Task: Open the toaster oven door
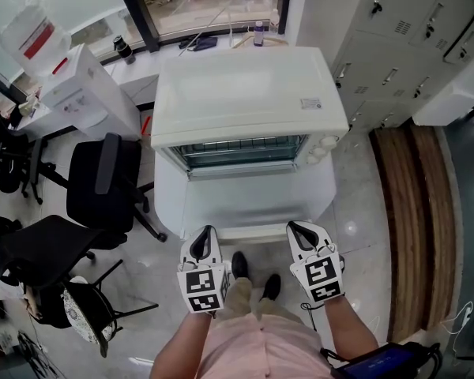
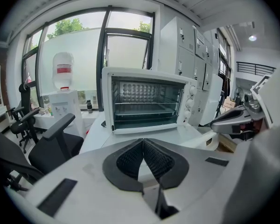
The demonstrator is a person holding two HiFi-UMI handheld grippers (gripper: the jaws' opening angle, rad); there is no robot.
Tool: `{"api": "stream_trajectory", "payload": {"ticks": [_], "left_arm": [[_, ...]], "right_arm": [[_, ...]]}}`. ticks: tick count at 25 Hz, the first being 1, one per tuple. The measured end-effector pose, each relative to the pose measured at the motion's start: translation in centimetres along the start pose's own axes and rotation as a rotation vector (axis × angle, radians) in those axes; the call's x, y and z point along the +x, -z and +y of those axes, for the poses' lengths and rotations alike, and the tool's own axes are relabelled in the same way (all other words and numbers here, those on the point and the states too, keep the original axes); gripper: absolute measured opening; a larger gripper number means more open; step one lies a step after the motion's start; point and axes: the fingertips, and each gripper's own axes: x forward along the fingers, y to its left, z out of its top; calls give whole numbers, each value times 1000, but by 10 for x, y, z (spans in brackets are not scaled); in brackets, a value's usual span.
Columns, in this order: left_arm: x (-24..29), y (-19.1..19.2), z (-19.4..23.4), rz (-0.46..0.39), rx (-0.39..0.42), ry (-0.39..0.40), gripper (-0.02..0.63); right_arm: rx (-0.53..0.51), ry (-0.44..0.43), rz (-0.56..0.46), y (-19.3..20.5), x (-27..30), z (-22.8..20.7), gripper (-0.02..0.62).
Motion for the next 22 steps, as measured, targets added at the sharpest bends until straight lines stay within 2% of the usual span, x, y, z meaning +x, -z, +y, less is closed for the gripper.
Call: {"api": "stream_trajectory", "payload": {"ticks": [22], "left_arm": [[12,60,6,121,30,41,14]], "right_arm": [[48,-10,116,57,28,19,1]]}}
